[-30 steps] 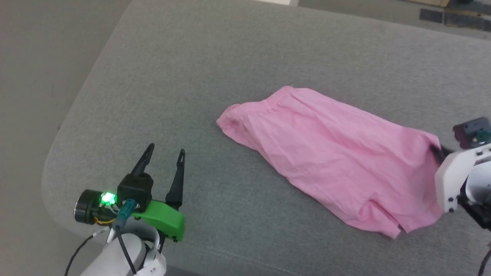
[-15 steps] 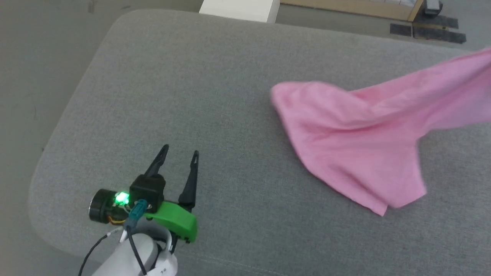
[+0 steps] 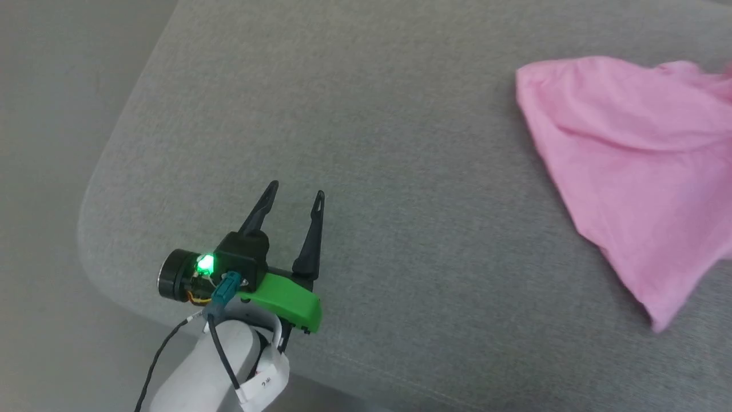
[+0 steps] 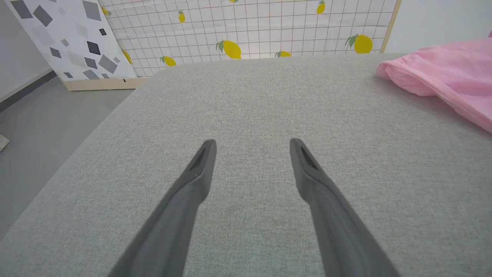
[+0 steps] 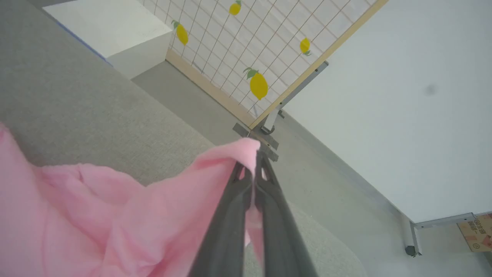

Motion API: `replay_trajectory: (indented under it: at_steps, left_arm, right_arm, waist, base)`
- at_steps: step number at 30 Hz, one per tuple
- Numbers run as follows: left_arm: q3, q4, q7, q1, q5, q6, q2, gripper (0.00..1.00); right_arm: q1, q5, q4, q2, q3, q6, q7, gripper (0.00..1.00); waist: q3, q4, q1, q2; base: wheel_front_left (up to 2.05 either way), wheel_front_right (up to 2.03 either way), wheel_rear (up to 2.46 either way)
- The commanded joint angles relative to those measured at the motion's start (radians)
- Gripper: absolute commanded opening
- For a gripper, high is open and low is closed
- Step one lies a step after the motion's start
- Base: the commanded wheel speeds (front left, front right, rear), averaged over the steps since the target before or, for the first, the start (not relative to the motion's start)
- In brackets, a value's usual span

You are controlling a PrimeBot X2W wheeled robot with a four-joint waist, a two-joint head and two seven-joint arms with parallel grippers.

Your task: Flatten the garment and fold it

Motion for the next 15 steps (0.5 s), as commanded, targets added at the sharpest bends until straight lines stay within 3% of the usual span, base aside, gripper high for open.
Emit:
replay_trajectory:
  at_steps: [1,2,15]
  left_arm:
    - [0.009,0.002,-0.005,-0.016,0.009,-0.007,-0.009,1.00]
    - [0.013,0.005,-0.005,-0.016,0.013,-0.010,-0.013,1.00]
    - [0.061,0.036,-0.005,-0.007,0.023,-0.044,-0.010,1.00]
  right_arm:
    - [-0.008,-0.008,0.029,0.016,0.015,-0.002,-0.015,0.68]
    - [-0.007,-0.010,0.054,0.024,0.024,-0.002,-0.022,1.00]
    - [0.013,0.080,0.233,0.141,0.051,-0.002,-0.155,1.00]
  waist:
    - [0.054,0.052,-0.0001,0.0000]
    - [0.055,0.051,-0.0001,0.0000]
    - [-0.050,-0.045,-0.0001,0.0000]
  base:
    - [0.00,0.00,0.00]
    - [0.00,0.00,0.00]
    - [0.00,0.00,0.00]
